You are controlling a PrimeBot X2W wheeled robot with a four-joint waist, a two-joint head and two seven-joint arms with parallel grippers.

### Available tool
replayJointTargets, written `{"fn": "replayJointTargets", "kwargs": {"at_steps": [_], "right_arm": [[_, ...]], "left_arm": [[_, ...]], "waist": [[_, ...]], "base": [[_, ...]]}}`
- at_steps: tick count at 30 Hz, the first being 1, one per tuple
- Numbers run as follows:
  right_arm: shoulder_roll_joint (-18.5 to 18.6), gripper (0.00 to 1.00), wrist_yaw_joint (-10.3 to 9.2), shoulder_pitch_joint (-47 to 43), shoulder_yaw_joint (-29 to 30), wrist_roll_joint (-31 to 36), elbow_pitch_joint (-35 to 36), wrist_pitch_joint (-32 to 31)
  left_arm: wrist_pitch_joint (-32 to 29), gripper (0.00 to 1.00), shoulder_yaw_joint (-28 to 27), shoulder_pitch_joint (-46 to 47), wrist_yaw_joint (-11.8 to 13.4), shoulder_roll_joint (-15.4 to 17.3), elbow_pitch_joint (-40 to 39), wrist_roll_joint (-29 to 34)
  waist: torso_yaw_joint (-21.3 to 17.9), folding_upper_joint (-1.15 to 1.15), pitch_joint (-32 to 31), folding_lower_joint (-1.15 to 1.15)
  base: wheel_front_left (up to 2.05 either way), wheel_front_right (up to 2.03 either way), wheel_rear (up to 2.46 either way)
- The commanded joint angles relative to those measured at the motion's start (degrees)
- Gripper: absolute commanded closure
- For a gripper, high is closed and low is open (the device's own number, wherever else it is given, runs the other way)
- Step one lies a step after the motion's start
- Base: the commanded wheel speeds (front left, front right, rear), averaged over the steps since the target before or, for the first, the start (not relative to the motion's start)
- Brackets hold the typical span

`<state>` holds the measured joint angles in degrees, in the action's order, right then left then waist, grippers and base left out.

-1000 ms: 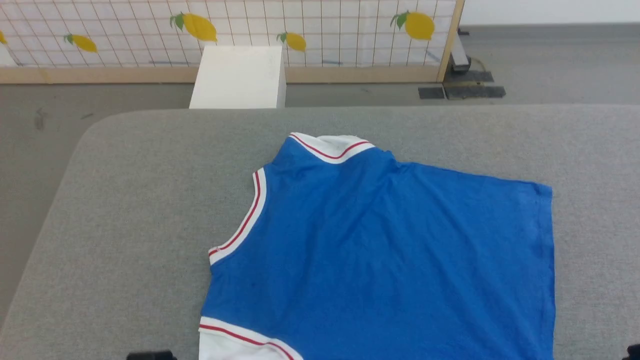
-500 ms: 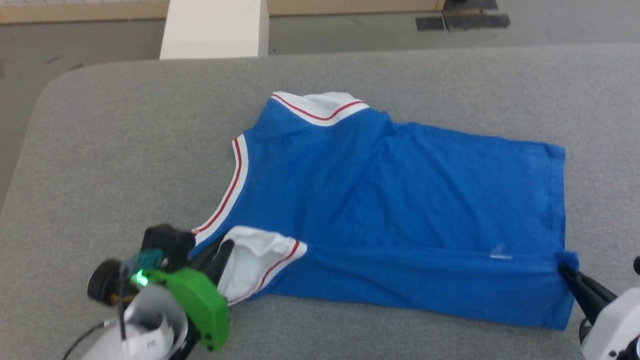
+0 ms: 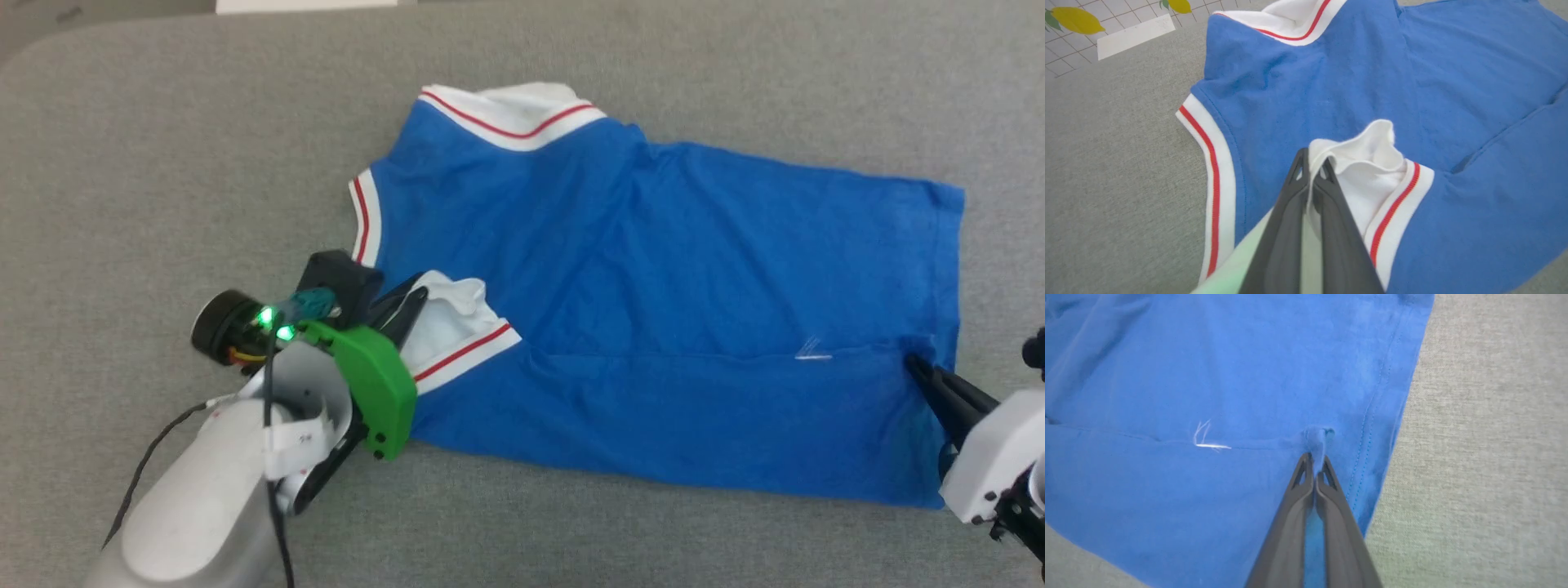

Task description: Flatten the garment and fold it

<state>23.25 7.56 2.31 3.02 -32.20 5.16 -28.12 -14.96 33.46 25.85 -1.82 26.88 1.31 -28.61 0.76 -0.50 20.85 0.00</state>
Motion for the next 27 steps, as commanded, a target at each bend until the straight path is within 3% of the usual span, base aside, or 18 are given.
{"fn": "replayJointTargets", "kwargs": {"at_steps": [1,9,11,12,13,14,15,21,27], "right_arm": [[0.5,1.0,-0.08,1.5,-0.8,-0.4,-1.0,0.5],[1.6,0.99,-0.08,4.5,-4.2,-1.4,-6.6,1.0],[1.8,0.83,-0.08,4.5,-4.2,-1.6,-7.0,1.0],[1.8,0.6,-0.08,4.4,-4.1,-1.7,-7.2,0.9],[1.9,0.5,-0.08,4.3,-4.0,-1.7,-7.3,0.7],[1.9,0.06,-0.08,4.2,-3.9,-1.8,-7.3,0.6],[1.9,0.0,-0.08,4.0,-3.8,-1.8,-7.3,0.4],[1.5,0.0,-0.08,2.4,-2.6,-2.4,-5.4,0.0],[-0.7,0.0,-0.08,-0.1,0.8,-1.9,-1.3,1.3]], "left_arm": [[0.6,1.0,0.3,1.6,-0.6,-0.8,1.1,0.6],[2.7,1.0,3.1,5.1,-1.3,-4.6,12.4,2.1],[3.7,1.0,3.0,5.4,-0.8,-5.3,14.0,2.3],[4.2,0.55,2.9,5.5,-0.5,-5.6,14.7,2.3],[4.7,0.45,2.8,5.5,-0.4,-5.8,15.2,2.2],[5.3,0.21,2.7,5.5,-0.2,-6.1,15.7,2.1],[5.8,0.0,2.4,5.4,-0.1,-6.3,16.0,1.8],[10.6,0.0,0.2,3.2,1.5,-6.9,15.0,0.2],[16.4,0.0,-2.9,-2.1,4.9,-6.3,9.4,-1.0]], "waist": [[-0.4,0.5,2.3,0.0],[-0.1,0.5,4.1,0.0],[0.1,0.5,4.0,0.0],[0.2,0.5,3.8,0.0],[0.3,0.5,3.6,0.0],[0.4,0.5,3.3,0.0],[0.5,0.5,3.0,0.0],[0.9,0.5,-0.3,0.0],[1.1,0.5,-4.4,0.0]], "base": [[0.0,0.0,0.0],[0.0,0.0,0.0],[0.0,0.0,0.0],[0.0,0.0,0.0],[0.0,0.0,0.0],[0.0,0.0,0.0],[0.0,0.0,0.0],[0.0,0.0,0.0],[0.0,0.0,0.0]]}}
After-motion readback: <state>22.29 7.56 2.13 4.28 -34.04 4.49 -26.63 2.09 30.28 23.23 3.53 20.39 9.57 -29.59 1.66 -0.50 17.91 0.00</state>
